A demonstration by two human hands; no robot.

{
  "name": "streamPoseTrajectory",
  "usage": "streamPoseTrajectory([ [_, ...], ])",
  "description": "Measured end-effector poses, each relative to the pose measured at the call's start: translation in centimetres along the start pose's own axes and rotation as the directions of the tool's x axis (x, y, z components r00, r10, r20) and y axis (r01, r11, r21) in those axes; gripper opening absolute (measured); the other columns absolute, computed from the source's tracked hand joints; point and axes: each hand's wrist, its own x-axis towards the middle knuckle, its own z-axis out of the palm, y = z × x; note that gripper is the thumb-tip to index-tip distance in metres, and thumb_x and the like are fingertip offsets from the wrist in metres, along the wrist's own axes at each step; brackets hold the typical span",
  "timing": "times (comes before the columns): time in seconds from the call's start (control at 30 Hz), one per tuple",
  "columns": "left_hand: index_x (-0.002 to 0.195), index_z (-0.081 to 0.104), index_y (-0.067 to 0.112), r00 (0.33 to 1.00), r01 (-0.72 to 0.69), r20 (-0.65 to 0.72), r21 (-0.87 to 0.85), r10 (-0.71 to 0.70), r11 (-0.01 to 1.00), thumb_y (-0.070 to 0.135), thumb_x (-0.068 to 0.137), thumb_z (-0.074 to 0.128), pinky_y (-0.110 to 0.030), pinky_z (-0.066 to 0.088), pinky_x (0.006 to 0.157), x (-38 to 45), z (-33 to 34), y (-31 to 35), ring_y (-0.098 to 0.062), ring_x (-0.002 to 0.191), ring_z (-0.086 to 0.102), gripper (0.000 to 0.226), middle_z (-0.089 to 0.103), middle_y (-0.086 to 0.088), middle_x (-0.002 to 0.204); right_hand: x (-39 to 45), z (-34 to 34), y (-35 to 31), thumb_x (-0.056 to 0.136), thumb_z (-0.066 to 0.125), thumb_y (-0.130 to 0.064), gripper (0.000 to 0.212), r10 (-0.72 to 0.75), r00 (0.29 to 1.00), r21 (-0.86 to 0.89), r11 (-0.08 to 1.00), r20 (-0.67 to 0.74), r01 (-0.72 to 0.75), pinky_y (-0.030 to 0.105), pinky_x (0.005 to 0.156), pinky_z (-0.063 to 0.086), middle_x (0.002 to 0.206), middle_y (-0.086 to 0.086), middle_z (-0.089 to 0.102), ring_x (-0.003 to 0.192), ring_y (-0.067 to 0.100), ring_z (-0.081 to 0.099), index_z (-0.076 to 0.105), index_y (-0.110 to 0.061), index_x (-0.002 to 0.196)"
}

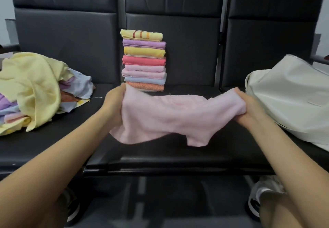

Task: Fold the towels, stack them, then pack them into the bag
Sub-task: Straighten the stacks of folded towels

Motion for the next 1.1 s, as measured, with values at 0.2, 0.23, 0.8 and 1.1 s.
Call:
streamPoseTrajectory([
  [0.2, 0.072, 0.061, 0.011, 1.0, -0.012, -0.009, 0.349, 0.016, 0.937, 0.014, 0.092, 0.057, -0.025, 0.042, 0.063, 3.4, -0.4, -0.7, -0.016, 0.062, 0.053, 0.021, 0.061, -0.003, 0.067, 2.7, -0.9, 0.2, 0.1, 0.048, -0.016, 0.039, -0.097, 0.989, -0.23, 0.971, -0.114, 0.069, 0.038, 0.109, 0.036, 0.087, 0.004, 0.055, 0.115, 0.028, 0.053, 0.048, 0.0, 0.136],
  [0.23, 0.074, 0.062, 0.009, 0.998, -0.056, 0.029, 0.61, 0.048, 0.79, 0.014, 0.092, 0.056, -0.028, 0.041, 0.067, 4.0, -0.7, -1.3, -0.019, 0.068, 0.052, 0.02, 0.06, -0.006, 0.074, 3.6, -1.4, 0.6, 0.097, 0.054, -0.016, 0.032, -0.054, 0.988, -0.249, 0.968, -0.145, 0.016, 0.037, 0.109, 0.039, 0.095, 0.009, 0.061, 0.11, 0.024, 0.054, 0.056, -0.003, 0.126],
  [0.8, 0.102, 0.069, 0.025, 0.956, -0.254, 0.222, 0.954, 0.189, 0.16, 0.038, 0.088, 0.066, -0.042, 0.044, 0.096, 11.0, 2.1, -7.1, -0.028, 0.114, 0.045, 0.019, 0.054, -0.004, 0.107, 12.0, 3.3, 7.9, 0.091, 0.058, -0.046, 0.023, -0.21, 0.859, -0.877, -0.236, 0.466, 0.418, 0.038, 0.094, 0.034, 0.106, -0.009, 0.059, 0.113, 0.015, 0.045, 0.068, -0.028, 0.1],
  [1.1, 0.081, 0.044, 0.008, 0.857, -0.489, 0.261, 0.687, 0.445, 0.538, 0.011, 0.096, 0.04, -0.036, 0.034, 0.057, 10.0, 2.1, -4.3, -0.016, 0.063, 0.038, 0.016, 0.043, 0.001, 0.069, 7.3, 3.9, 6.3, 0.089, 0.06, -0.017, 0.01, -0.328, 0.819, -0.673, 0.467, 0.471, 0.574, 0.025, 0.062, 0.039, 0.07, -0.005, 0.052, 0.067, 0.009, 0.046, 0.052, -0.014, 0.084],
])
